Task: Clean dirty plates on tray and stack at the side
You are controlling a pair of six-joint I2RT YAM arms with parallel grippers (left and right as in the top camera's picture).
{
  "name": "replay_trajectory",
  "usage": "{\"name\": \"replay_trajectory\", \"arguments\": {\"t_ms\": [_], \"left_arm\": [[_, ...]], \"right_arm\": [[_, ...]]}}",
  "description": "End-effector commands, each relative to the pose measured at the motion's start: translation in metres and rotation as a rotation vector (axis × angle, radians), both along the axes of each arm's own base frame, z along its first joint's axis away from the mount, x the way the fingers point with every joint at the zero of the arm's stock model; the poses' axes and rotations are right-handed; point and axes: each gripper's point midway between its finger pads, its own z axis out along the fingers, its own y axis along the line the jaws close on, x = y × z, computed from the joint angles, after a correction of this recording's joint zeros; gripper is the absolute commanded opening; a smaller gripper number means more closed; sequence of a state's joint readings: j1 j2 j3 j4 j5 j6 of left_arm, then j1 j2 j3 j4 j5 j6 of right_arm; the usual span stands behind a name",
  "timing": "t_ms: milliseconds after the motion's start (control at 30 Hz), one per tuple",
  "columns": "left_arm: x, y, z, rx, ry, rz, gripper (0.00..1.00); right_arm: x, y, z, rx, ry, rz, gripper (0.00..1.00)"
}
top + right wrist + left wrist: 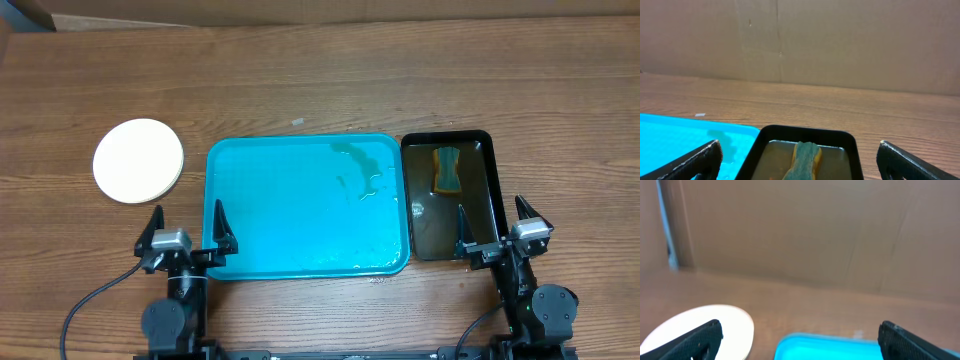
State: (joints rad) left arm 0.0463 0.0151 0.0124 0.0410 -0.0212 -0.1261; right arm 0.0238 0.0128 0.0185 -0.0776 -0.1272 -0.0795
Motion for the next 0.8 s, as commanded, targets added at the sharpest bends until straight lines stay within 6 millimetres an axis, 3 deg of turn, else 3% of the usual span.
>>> {"name": "replay_trajectory", "arguments": {"t_ms": [0, 133, 767], "left_arm": [[-0.0011, 0.0061, -0.0269, 0.028, 0.103, 0.035, 1.0], [-0.0012, 0.0056, -0.0294, 0.15, 0.124, 0.03, 1.0], [-0.0011, 0.0053, -0.0294, 0.151, 0.124, 0.029, 1.0]], "right_arm": [[0.0001, -0.0006, -0.0018, -0.007, -0.005, -0.001, 1.0], [0.0001, -0.0006, -0.0018, -0.007, -0.005, -0.001, 1.0], [0.0001, -0.0006, -0.0018, -0.007, -0.005, -0.001, 1.0]]}}
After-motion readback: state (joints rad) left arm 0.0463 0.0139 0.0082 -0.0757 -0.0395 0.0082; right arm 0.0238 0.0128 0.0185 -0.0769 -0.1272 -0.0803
